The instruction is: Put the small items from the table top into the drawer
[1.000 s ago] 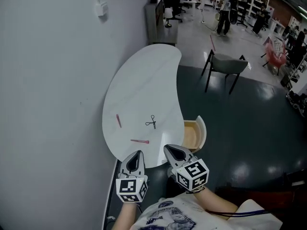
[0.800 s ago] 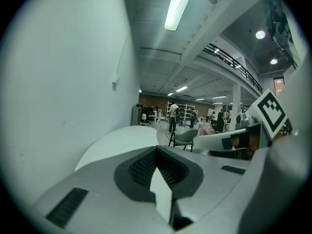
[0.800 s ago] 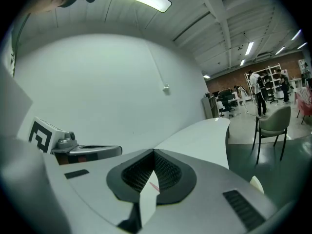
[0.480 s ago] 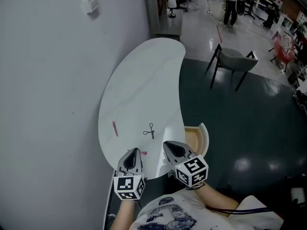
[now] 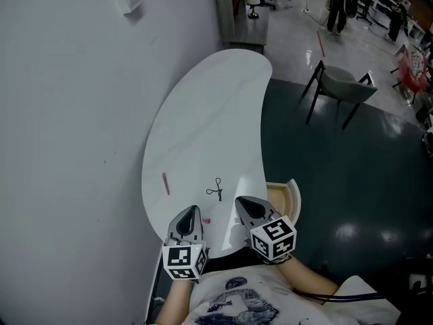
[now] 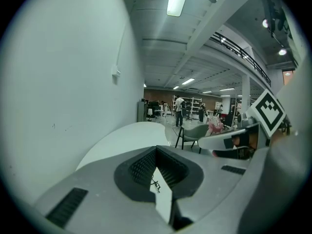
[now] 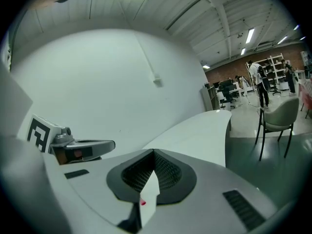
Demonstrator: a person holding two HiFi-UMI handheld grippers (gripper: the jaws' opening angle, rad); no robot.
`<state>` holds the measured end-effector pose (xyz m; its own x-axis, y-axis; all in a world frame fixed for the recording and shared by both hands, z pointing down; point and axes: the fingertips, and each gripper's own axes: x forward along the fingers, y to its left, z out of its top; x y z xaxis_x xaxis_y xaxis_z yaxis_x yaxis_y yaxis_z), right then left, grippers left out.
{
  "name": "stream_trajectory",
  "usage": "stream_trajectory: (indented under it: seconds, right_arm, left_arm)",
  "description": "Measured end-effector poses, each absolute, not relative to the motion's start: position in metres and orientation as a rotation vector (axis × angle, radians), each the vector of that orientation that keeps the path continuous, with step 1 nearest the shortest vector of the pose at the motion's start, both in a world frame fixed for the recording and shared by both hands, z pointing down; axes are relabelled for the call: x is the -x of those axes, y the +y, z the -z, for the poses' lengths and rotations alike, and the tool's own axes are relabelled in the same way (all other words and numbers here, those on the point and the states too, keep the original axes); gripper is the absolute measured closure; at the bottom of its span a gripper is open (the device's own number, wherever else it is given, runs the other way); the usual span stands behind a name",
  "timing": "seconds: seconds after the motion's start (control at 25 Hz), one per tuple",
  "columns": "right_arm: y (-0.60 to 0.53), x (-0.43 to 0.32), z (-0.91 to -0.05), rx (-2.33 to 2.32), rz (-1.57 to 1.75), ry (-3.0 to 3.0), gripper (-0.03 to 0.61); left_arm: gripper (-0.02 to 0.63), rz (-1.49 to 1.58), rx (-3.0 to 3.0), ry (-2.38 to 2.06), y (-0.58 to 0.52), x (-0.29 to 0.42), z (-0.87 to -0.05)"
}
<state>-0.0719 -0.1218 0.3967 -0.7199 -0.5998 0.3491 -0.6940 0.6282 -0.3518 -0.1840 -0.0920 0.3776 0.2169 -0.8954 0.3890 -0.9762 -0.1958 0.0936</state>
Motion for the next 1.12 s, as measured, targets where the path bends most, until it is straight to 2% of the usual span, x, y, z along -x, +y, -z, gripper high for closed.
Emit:
stream_trajectory:
  seconds: [1.12]
  right_arm:
    - [-0.167, 0.134, -0.463, -1.328, -0.717, -2.341, 0.557]
  left_arm:
    - [0.594, -0.409, -2.351, -1.384, -0.171, 0.247, -0.435]
